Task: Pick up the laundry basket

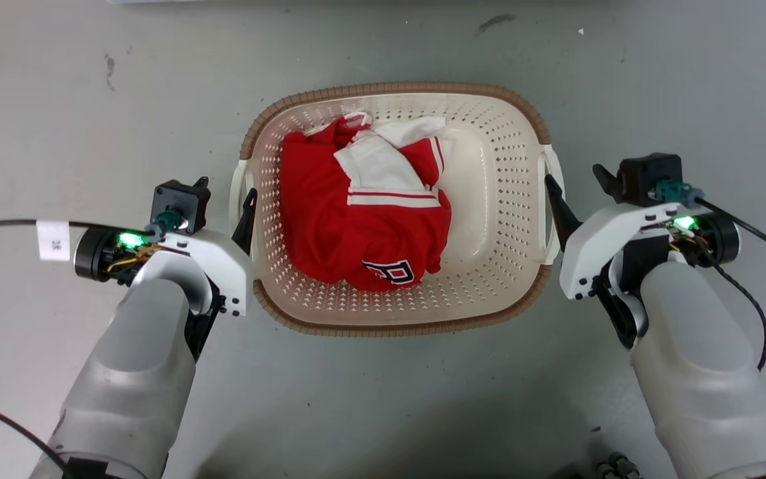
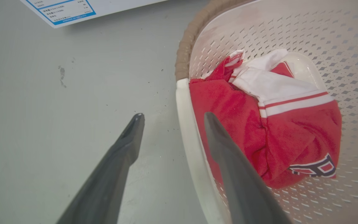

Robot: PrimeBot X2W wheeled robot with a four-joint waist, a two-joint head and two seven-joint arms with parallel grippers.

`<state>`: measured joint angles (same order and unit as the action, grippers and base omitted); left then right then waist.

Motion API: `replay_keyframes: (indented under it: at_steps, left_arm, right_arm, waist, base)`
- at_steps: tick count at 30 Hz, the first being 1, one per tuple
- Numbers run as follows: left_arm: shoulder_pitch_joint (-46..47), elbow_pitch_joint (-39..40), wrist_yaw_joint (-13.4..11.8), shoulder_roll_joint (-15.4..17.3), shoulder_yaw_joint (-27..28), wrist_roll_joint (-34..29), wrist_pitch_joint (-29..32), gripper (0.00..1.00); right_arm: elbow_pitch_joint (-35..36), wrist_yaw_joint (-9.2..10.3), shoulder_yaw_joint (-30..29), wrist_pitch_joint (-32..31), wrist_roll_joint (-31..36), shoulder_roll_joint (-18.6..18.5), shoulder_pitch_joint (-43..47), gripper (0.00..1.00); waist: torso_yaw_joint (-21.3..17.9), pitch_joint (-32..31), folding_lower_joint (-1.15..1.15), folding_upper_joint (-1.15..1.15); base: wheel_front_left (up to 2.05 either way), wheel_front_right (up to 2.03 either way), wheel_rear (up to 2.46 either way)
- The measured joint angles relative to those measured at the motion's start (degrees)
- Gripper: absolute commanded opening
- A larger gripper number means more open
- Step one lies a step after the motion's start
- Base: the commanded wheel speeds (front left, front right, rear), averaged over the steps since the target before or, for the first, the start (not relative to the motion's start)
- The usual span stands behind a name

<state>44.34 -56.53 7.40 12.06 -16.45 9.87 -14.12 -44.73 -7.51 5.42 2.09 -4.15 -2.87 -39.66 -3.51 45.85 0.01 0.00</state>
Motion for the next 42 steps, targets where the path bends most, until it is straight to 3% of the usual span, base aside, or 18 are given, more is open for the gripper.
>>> replay_keyframes:
  at_steps: [9, 14, 24, 42]
  left_arm:
    - [6.2, -5.8, 0.0, 0.9, -8.9, 7.1, 4.0, 1.0]
    - [8.4, -6.6, 0.0, 1.3, -14.6, 11.0, 7.4, 1.0]
    - [12.4, -6.2, 0.1, 3.1, -23.1, 18.4, 11.0, 1.0]
    - [15.4, -6.2, 0.1, 4.6, -33.6, 27.0, 10.4, 1.0]
  right_arm:
    - [-8.9, 0.0, 3.0, -5.0, -3.6, 0.0, -6.6, 1.0]
    - [-13.6, 0.01, 4.3, -8.0, -7.0, 0.0, -10.1, 1.0]
    - [-20.7, 0.0, 7.0, -10.4, -7.4, 0.0, -16.2, 1.0]
    - [-25.4, 0.0, 10.5, -8.9, -11.2, 0.0, -18.4, 1.0]
  waist:
    - [1.0, 2.6, -0.01, 0.0]
    - [1.4, 3.9, -0.01, 0.0]
    - [1.8, 6.3, -0.01, 0.0]
    - [2.2, 7.3, -0.01, 0.0]
  base:
    - [0.0, 0.0, 0.0]
    - [0.0, 0.0, 0.0]
    - [0.0, 0.0, 0.0]
    - [0.0, 0.0, 0.0]
